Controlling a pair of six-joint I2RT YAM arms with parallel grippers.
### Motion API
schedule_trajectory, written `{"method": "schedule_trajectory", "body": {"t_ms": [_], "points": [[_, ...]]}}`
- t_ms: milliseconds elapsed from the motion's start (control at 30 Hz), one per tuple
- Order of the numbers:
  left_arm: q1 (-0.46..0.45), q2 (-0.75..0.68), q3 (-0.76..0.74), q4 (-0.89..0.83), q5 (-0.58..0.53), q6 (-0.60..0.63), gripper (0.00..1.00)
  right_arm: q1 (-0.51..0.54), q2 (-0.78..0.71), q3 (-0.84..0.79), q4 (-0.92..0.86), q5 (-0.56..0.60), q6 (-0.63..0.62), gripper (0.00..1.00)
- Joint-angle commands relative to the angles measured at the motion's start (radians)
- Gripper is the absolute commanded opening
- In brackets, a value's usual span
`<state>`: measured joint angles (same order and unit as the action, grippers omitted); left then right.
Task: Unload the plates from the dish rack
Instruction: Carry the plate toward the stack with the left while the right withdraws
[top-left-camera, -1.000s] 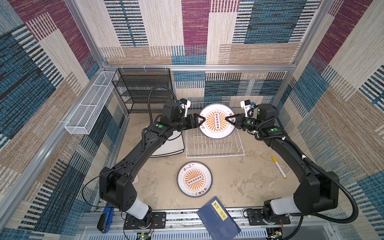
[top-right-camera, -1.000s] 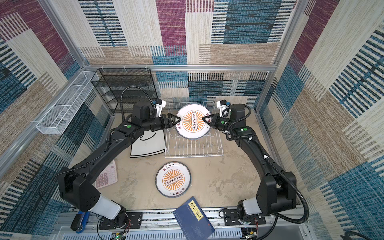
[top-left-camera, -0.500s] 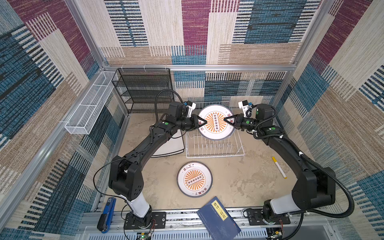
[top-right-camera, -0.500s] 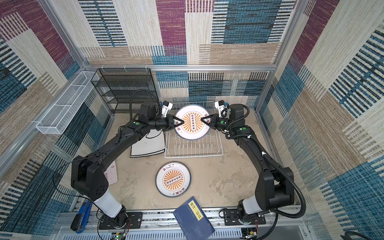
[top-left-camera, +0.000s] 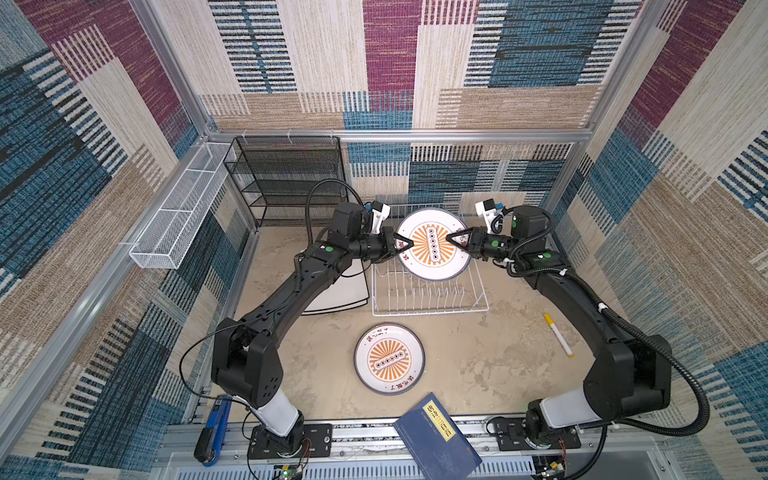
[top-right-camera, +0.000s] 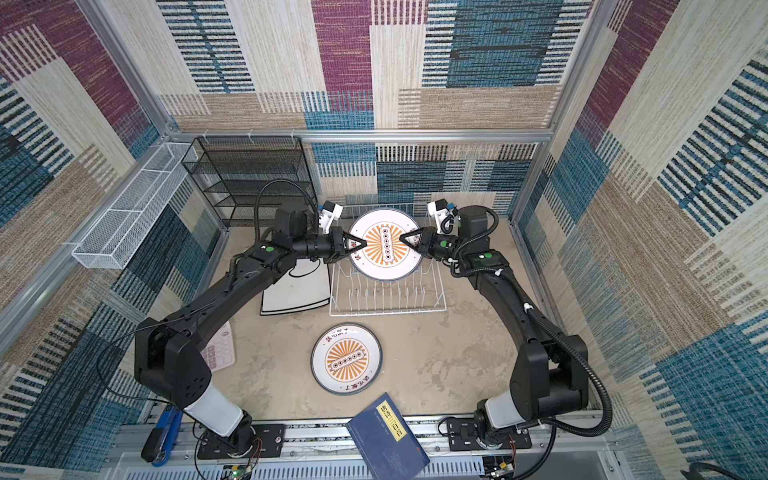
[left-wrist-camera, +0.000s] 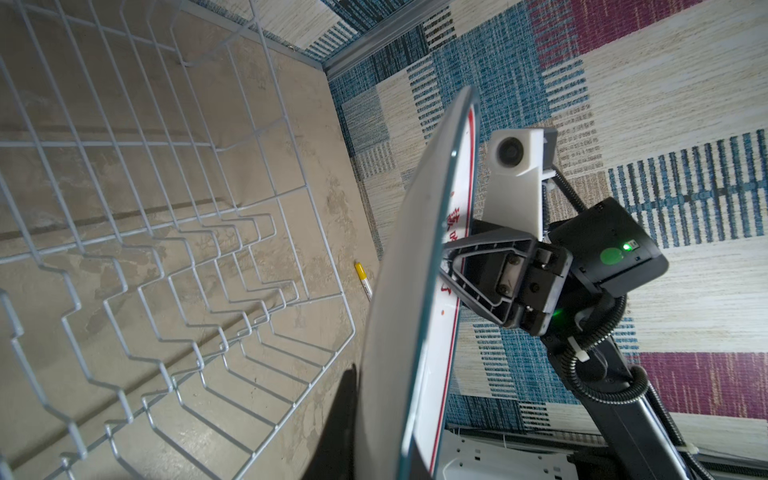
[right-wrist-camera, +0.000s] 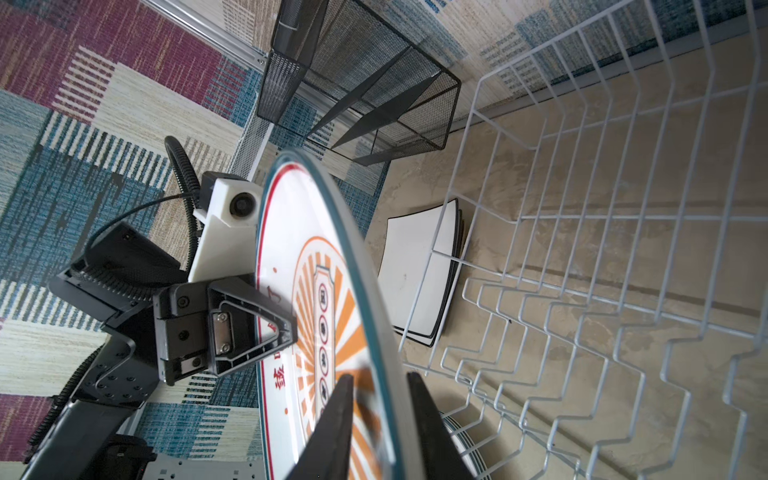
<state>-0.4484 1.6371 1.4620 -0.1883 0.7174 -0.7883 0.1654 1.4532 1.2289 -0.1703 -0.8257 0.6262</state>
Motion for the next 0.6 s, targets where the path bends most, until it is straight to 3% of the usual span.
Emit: {"method": "schedule_trajectory", "body": {"t_ms": [0, 100, 233, 567], "points": [[0.007, -0.042, -0.014, 0.018, 0.001, 0.029, 0.0, -0.001, -0.049, 0.006, -0.022, 0.109, -0.102, 0.43], [0.013, -0.094, -0.047, -0.002, -0.026, 0.028, 0.0, -0.001, -0.11, -0.008, -0.06, 0.209, -0.201, 0.61], [0.027, -0.172, -0.1, -0.038, -0.05, 0.035, 0.0, -0.001, -0.203, -0.036, -0.097, 0.29, -0.329, 0.99], [0.049, -0.393, -0.244, -0.236, -0.119, 0.078, 0.0, 0.0, -0.341, -0.057, -0.159, 0.186, -0.678, 0.99]]}}
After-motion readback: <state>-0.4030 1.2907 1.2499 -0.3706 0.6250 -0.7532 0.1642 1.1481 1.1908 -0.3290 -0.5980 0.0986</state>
